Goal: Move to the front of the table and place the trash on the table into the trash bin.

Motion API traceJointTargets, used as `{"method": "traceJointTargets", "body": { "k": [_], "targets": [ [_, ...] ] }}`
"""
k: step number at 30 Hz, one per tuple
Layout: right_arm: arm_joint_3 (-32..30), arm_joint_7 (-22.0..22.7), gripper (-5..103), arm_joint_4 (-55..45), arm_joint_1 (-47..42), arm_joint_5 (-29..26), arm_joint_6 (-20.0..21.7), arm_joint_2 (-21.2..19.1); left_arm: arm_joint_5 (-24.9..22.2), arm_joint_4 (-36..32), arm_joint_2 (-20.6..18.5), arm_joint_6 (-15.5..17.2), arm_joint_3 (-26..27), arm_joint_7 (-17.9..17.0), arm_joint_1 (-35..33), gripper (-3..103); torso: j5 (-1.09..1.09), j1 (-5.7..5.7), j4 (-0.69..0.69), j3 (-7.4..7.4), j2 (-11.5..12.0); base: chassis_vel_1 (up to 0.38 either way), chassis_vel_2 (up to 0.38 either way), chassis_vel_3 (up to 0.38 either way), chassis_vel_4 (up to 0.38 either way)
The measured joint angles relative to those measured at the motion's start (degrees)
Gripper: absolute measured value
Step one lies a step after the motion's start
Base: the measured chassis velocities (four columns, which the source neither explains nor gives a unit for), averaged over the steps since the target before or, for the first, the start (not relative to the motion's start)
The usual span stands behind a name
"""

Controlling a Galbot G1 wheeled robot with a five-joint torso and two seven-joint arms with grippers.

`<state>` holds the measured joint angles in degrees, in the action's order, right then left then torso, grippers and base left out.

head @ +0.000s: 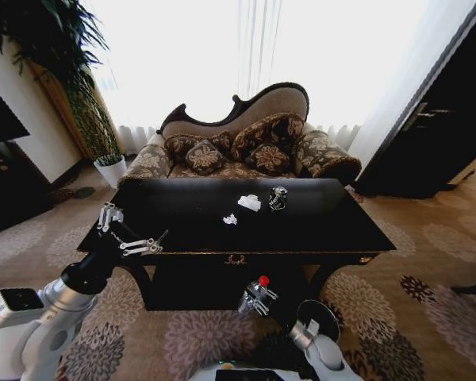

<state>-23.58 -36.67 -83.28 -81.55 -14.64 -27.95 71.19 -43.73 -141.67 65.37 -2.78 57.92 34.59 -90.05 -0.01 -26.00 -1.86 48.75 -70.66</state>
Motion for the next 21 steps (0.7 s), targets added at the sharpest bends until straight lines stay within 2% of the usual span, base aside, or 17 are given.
{"method": "traceJointTargets", "body": {
  "k": [1, 4, 5, 9, 17, 18, 21],
  "targets": [
    [0.2, 4.2, 27, 2.3, 1.1, 2.5, 1.6, -0.6, -0.1, -0.1, 0.1, 0.0, 0.3, 0.0, -0.1, 100, 0.00, 0.00, 0.00, 0.00, 0.0, 0.000, 0.000, 0.000, 0.000],
    [1.2, 10.4, 27, 5.6, 2.7, 3.2, 4.8, -1.5, -0.7, -0.2, 0.1, 0.0, 1.2, 0.0, -0.3, 100, 0.00, -0.01, 0.00, 0.00, 0.0, 0.000, 0.000, 0.000, 0.000],
    [1.2, 10.4, 27, 5.6, 2.7, 3.2, 4.8, -1.5, -0.7, -0.2, 0.1, 0.0, 1.2, 0.0, -0.3, 100, 0.00, -0.01, 0.00, 0.00, 0.0, 0.000, 0.000, 0.000, 0.000],
    [1.4, 16.8, 27, 11.3, 5.1, 5.4, 8.2, -2.0, -1.5, -0.3, -0.5, -0.1, 2.0, 0.2, -0.3, 100, 0.00, 0.00, 0.01, 0.00, 0.0, 0.000, 0.000, 0.000, 0.000],
    [0.9, 22.5, 27, 20.1, 8.2, 7.5, 10.4, -2.7, -1.7, -0.3, -0.8, -0.1, 1.8, 0.2, -0.1, 100, 0.00, 0.00, 0.00, 0.00, 0.0, 0.000, 0.000, 0.000, 0.000],
    [0.8, 25.0, 27, 22.4, 9.4, 7.6, 11.9, -3.0, -1.7, -0.3, -0.8, -0.1, 1.7, 0.3, -0.1, 100, 0.00, 0.00, 0.00, 0.00, 0.0, 0.000, 0.000, 0.000, 0.000],
    [1.1, 28.4, 27, 25.7, 11.4, 4.6, 14.2, -3.8, -1.6, -0.4, -0.7, -0.1, 1.6, 0.3, -0.2, 100, 0.00, 0.00, 0.00, 0.00, 0.0, 0.000, 0.000, 0.000, 0.000]
  ]
}}
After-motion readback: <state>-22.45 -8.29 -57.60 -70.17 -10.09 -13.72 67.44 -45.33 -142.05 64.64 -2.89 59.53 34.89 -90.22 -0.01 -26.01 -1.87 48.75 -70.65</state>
